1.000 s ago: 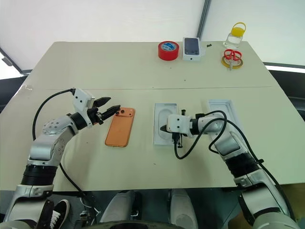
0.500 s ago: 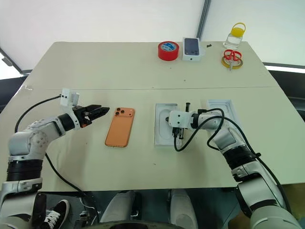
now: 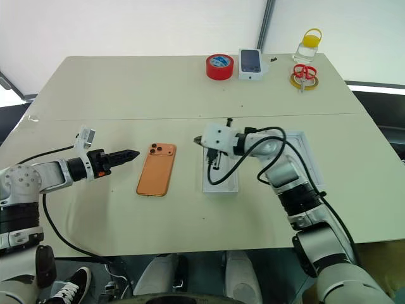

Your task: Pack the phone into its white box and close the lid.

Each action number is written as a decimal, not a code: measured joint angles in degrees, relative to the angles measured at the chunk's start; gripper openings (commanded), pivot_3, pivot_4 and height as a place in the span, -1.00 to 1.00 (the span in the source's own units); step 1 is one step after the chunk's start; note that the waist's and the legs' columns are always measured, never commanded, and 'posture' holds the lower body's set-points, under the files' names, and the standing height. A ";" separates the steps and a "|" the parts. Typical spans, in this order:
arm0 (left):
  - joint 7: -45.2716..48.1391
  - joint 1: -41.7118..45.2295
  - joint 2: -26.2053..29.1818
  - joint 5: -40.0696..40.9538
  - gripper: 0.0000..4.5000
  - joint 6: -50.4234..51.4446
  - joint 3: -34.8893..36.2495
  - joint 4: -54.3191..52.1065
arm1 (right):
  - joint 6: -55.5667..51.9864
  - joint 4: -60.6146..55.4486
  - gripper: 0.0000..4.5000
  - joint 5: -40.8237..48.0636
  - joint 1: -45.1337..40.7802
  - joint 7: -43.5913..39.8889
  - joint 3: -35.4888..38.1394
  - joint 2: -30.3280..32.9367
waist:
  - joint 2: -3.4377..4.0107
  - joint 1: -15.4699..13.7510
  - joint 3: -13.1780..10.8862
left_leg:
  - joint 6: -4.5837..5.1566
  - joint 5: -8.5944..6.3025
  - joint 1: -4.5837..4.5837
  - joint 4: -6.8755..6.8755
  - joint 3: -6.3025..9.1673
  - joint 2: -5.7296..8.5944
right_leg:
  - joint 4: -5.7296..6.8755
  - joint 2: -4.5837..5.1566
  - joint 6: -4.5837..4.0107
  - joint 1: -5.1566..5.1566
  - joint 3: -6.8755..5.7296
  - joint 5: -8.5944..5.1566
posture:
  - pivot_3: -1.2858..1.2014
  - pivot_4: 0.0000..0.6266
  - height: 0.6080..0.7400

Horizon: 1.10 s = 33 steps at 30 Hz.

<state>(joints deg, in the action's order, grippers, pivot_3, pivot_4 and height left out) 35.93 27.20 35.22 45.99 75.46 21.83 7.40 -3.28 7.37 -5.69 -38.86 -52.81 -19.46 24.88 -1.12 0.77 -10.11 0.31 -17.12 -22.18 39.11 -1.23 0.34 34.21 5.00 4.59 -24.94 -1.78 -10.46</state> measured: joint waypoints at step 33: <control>-9.25 1.02 -14.89 -1.44 0.32 6.84 -2.98 -5.07 | -8.40 9.73 -0.98 -11.62 -5.84 -1.06 -12.92 -8.65 | 0.18 -1.24 0.26 | -0.13 0.05 0.71 -0.10 0.04 0.28 | -0.08 0.22 -0.14 0.75 0.01 -0.10 | 0.03 -0.52 0.98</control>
<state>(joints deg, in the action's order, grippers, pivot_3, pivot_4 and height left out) 26.68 28.23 20.32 44.55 82.30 18.85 2.33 -11.68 17.10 -17.31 -44.70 -53.86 -32.39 16.23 -0.94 -0.47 -9.85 0.18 -17.07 -21.46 39.01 -1.18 0.62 34.13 5.22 4.45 -24.19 -1.77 -10.55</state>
